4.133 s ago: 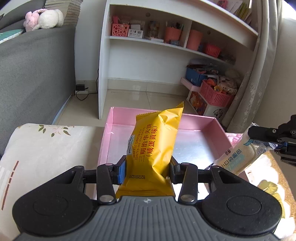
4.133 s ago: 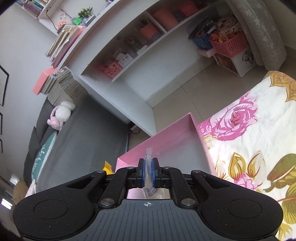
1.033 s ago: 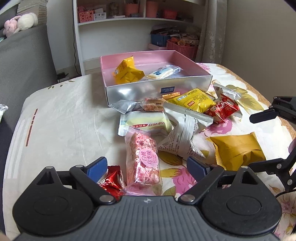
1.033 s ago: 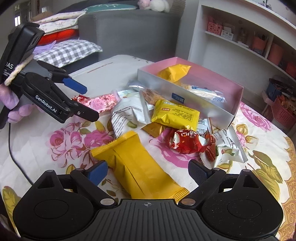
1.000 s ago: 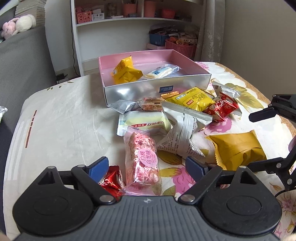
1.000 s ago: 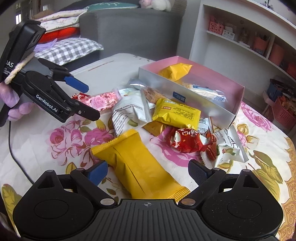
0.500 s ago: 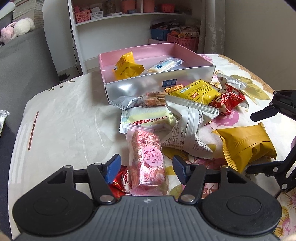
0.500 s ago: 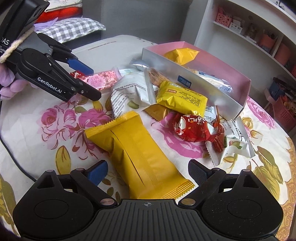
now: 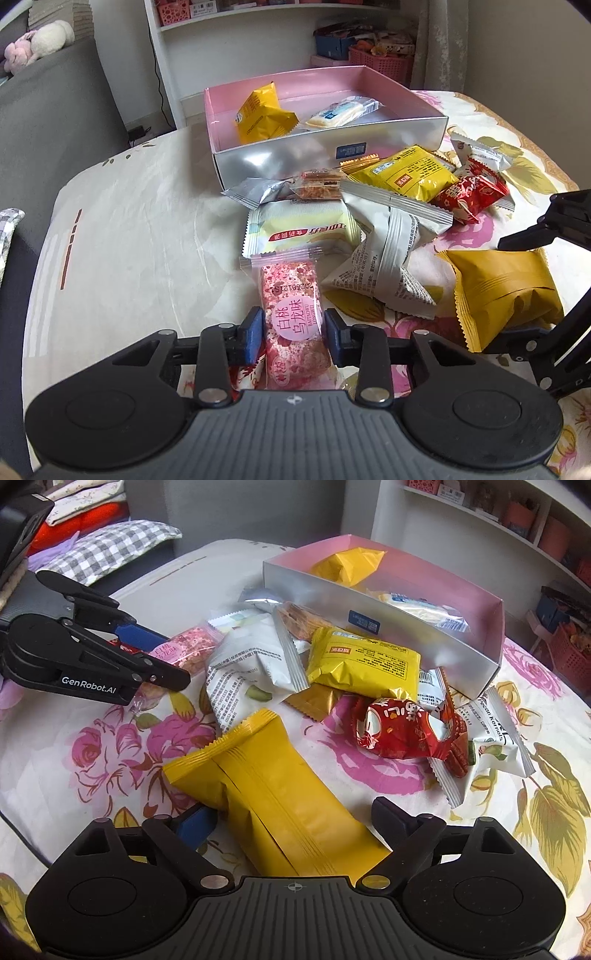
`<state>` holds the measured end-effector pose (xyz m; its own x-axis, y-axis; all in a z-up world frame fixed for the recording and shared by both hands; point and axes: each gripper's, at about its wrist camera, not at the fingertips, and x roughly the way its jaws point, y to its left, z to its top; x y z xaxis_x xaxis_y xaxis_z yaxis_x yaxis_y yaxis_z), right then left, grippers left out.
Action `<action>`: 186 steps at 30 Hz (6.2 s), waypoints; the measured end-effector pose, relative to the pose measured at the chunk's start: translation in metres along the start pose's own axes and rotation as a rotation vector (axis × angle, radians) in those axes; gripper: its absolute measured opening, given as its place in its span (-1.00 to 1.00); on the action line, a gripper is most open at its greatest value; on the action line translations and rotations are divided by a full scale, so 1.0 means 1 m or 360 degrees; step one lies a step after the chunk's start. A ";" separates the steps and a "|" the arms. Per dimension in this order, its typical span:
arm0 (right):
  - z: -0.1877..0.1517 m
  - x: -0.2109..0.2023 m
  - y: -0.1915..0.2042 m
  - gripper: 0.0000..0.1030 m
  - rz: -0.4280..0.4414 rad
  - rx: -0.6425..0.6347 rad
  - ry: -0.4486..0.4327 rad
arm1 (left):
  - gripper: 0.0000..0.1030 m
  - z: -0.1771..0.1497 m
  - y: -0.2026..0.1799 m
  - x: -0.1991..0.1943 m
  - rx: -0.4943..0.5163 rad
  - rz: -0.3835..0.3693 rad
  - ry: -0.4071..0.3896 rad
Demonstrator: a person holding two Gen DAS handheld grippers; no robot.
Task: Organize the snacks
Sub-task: 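Grasp the pink nougat packet with the left tool while the right tool grasps the large yellow pastry bag, then carry both packets into the pink box and open both tools, then withdraw both tools from the box back over the snack pile, then grasp the red-white candy with the left tool while the right tool grasps a white paper snack bag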
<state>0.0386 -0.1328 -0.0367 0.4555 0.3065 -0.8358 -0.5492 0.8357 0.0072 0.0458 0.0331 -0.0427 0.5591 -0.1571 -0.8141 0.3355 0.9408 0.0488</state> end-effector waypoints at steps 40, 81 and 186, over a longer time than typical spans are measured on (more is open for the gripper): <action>0.055 -0.059 -0.085 -0.23 0.0116 0.0861 -0.0310 | -0.44 0.048 0.019 -0.031 -0.0473 -0.0173 -0.0201; 0.103 0.039 -0.181 -0.22 0.0153 0.1335 -0.0685 | -0.44 0.142 0.010 0.092 -0.0384 0.0076 -0.0326; 0.020 0.034 0.037 0.88 -0.0062 0.0301 -0.0486 | 0.18 -0.050 0.048 -0.013 -0.0173 0.0011 -0.0243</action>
<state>0.0480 -0.0826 -0.0540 0.6776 0.3708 -0.6351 -0.4010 0.9102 0.1036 0.0165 0.0958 -0.0587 0.6723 -0.1867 -0.7163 0.2522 0.9675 -0.0154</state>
